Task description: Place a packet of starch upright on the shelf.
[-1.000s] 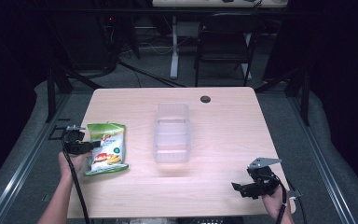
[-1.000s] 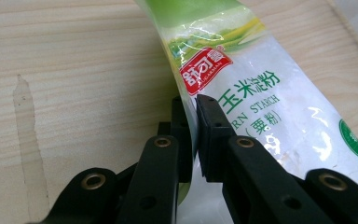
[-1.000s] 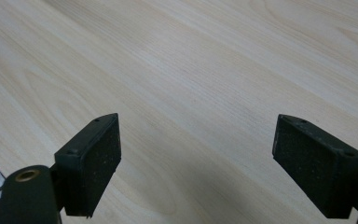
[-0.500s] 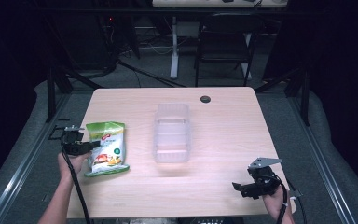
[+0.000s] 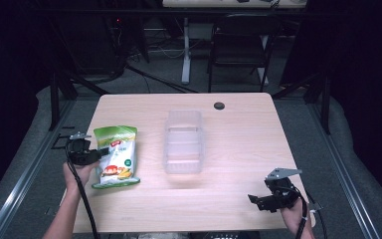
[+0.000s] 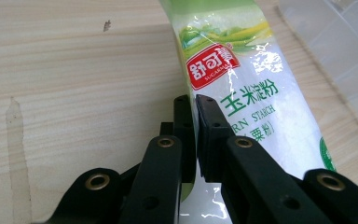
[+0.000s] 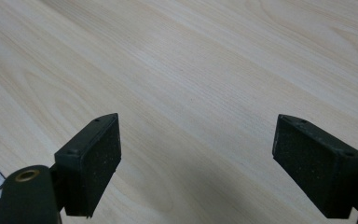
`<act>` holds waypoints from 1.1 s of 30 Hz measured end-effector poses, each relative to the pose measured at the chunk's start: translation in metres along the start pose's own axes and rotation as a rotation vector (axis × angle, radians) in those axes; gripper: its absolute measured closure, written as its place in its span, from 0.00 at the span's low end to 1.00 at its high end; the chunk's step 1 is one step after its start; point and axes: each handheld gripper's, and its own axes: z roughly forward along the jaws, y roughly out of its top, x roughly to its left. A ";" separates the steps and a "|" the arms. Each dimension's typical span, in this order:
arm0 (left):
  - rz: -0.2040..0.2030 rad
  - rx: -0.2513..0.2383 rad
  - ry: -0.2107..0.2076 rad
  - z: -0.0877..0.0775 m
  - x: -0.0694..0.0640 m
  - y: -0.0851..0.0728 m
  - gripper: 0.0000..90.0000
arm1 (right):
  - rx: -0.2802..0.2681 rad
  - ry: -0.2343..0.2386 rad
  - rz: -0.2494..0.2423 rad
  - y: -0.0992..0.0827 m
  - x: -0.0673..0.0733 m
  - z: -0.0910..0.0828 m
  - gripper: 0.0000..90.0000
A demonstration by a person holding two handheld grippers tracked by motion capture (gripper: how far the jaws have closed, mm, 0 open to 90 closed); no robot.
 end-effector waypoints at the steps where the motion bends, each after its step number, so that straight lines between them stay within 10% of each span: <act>1: 0.001 -0.010 0.000 0.000 -0.001 0.000 0.97 | 0.000 -0.001 0.000 0.000 0.000 0.000 0.17; 33: 0.059 -0.095 -0.125 -0.027 -0.019 0.006 0.99 | 0.001 0.002 0.003 0.000 -0.001 -0.002 0.17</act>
